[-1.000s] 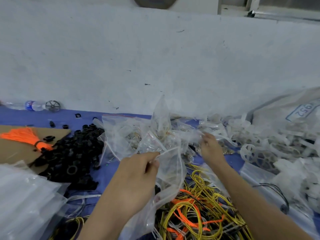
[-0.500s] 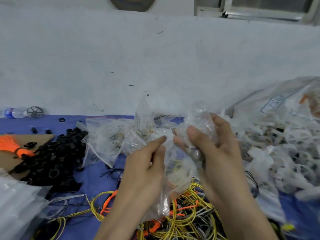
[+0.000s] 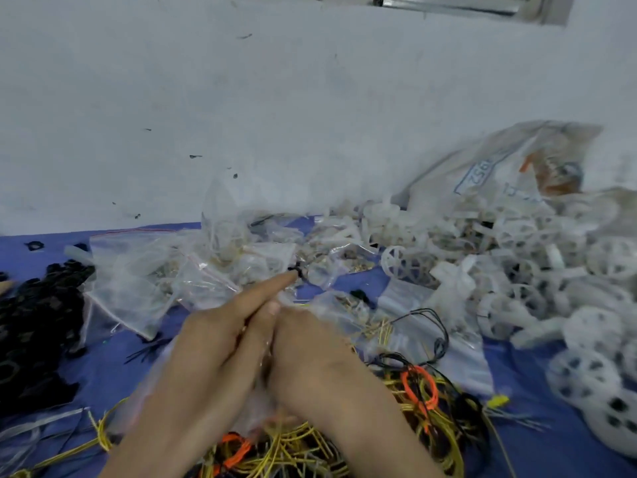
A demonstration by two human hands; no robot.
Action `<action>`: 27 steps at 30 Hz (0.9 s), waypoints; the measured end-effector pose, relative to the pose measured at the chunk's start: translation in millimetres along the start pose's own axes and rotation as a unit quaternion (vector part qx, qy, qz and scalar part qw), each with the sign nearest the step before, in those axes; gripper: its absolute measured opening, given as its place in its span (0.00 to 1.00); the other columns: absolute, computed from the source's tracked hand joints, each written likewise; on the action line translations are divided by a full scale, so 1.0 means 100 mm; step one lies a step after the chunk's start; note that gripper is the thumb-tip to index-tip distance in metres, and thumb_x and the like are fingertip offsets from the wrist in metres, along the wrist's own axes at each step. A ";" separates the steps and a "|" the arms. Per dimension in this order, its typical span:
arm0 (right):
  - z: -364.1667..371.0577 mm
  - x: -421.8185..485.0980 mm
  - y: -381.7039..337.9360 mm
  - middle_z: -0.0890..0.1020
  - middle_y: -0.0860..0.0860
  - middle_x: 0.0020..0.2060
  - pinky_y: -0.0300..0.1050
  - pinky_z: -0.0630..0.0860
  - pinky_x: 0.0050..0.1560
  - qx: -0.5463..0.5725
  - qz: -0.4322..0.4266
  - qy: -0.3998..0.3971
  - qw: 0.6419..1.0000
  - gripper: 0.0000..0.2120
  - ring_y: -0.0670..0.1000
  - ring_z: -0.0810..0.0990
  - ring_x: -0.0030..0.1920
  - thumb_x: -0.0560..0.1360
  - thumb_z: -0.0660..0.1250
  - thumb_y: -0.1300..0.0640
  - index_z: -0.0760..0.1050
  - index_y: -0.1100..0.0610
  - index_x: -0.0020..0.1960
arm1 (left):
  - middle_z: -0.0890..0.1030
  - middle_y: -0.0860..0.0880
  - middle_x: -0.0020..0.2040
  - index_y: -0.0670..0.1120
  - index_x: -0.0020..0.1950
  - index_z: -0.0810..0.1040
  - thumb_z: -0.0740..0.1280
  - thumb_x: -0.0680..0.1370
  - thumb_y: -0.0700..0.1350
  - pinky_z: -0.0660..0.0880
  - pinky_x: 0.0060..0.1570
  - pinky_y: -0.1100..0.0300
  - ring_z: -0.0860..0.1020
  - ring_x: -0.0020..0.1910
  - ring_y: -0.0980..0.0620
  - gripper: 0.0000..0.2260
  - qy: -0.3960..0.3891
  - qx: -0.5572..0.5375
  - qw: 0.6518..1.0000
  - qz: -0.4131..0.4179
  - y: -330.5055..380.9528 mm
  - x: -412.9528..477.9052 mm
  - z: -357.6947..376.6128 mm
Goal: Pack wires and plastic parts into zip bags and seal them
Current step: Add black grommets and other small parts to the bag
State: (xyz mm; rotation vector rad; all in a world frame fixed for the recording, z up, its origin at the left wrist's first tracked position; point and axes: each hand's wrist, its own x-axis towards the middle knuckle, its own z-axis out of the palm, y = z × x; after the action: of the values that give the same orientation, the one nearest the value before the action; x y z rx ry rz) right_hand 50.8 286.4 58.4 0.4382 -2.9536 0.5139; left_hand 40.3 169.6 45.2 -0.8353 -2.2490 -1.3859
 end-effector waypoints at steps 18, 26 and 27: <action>-0.25 -0.44 2.00 0.73 0.57 0.59 0.45 0.79 0.36 0.693 0.338 0.455 0.445 0.17 0.55 0.79 0.42 0.80 0.58 0.61 0.67 0.57 0.69 | 0.68 0.51 0.20 0.61 0.54 0.81 0.59 0.82 0.45 0.63 0.21 0.73 0.64 0.17 0.56 0.15 0.100 -0.140 0.980 -0.103 -0.40 0.06 -0.15; -0.01 -0.50 2.29 0.67 0.56 0.59 0.47 0.80 0.42 0.777 0.297 0.460 0.309 0.18 0.59 0.78 0.48 0.80 0.58 0.59 0.64 0.56 0.70 | 0.69 0.47 0.20 0.61 0.55 0.81 0.58 0.82 0.44 0.62 0.20 0.74 0.63 0.16 0.56 0.15 0.078 -0.128 0.984 -0.098 -0.39 0.05 -0.09; 0.01 -0.50 2.29 0.69 0.56 0.58 0.47 0.80 0.42 0.792 0.284 0.452 0.296 0.17 0.59 0.79 0.50 0.80 0.58 0.59 0.65 0.57 0.69 | 0.69 0.47 0.20 0.61 0.55 0.81 0.58 0.82 0.43 0.61 0.20 0.74 0.63 0.16 0.57 0.16 0.076 -0.126 0.984 -0.098 -0.38 0.04 -0.09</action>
State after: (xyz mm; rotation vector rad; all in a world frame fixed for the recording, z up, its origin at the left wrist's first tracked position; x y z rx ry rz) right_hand 29.5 505.5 -22.5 -0.7073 -0.4527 2.4014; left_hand 12.4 150.3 26.2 -0.5706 -2.1123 -1.7894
